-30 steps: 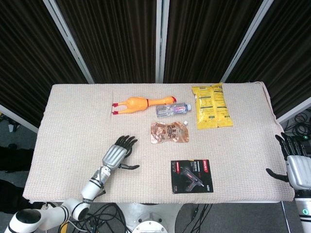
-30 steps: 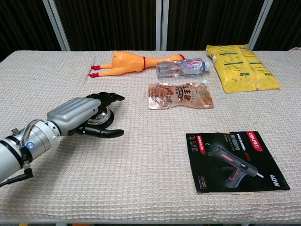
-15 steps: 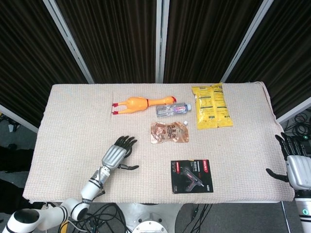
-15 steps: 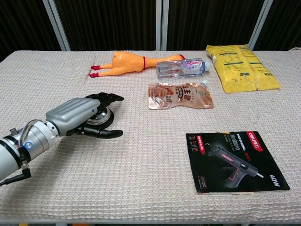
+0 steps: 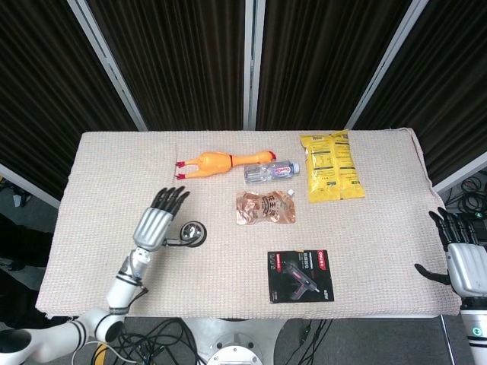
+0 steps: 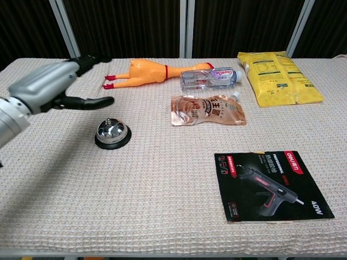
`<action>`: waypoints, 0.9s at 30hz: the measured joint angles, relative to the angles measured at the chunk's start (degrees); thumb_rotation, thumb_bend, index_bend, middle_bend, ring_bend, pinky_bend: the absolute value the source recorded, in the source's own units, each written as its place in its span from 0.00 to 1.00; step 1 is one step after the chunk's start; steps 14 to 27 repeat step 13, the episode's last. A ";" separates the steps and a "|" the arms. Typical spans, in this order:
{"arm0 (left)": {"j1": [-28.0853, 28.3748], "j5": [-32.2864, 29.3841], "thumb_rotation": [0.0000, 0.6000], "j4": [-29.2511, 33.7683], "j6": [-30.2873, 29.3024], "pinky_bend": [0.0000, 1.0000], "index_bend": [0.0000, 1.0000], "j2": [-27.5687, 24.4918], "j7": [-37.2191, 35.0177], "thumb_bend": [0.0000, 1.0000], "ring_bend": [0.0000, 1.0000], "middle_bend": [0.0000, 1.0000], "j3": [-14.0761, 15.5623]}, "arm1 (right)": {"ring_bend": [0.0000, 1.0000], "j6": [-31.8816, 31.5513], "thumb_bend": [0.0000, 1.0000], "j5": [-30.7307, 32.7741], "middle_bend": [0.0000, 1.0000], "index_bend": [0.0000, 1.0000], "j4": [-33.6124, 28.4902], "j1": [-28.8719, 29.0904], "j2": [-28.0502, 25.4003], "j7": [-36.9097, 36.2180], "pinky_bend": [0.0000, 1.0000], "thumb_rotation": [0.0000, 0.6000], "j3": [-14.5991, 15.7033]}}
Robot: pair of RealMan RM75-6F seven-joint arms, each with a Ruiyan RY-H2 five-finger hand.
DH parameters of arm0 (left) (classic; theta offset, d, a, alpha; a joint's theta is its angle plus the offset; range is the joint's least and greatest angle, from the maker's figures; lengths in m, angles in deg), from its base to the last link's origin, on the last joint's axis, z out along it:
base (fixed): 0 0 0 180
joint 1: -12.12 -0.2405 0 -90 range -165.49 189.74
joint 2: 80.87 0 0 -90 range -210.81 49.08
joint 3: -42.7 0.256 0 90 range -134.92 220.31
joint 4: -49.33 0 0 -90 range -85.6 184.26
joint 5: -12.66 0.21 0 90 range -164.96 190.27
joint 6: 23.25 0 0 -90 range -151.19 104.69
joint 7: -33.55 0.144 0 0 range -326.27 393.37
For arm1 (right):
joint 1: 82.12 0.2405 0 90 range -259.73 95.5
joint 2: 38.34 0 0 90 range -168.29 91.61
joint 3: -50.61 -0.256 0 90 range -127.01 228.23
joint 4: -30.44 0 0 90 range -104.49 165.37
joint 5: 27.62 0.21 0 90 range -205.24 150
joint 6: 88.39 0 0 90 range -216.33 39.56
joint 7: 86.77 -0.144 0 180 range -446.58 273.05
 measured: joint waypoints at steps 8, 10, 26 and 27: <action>-12.42 -2.79 0.20 8.70 -9.85 0.00 0.03 -12.10 4.59 0.00 0.00 0.00 3.14 | 0.00 0.16 0.00 -1.10 0.00 0.00 0.60 0.36 1.27 -1.69 0.00 1.00 0.33; -15.30 -3.20 0.21 10.65 -12.30 0.00 0.03 -15.32 5.15 0.00 0.00 0.00 4.27 | 0.00 0.09 0.00 -1.64 0.00 0.00 0.84 0.36 1.60 -1.78 0.00 1.00 0.66; -18.44 -3.32 0.21 13.49 -14.90 0.00 0.03 -19.18 5.75 0.00 0.00 0.00 5.96 | 0.00 -0.33 0.00 -2.18 0.00 0.00 1.01 0.24 1.82 -1.92 0.00 1.00 0.95; -18.44 -3.32 0.21 13.49 -14.90 0.00 0.03 -19.18 5.75 0.00 0.00 0.00 5.96 | 0.00 -0.33 0.00 -2.18 0.00 0.00 1.01 0.24 1.82 -1.92 0.00 1.00 0.95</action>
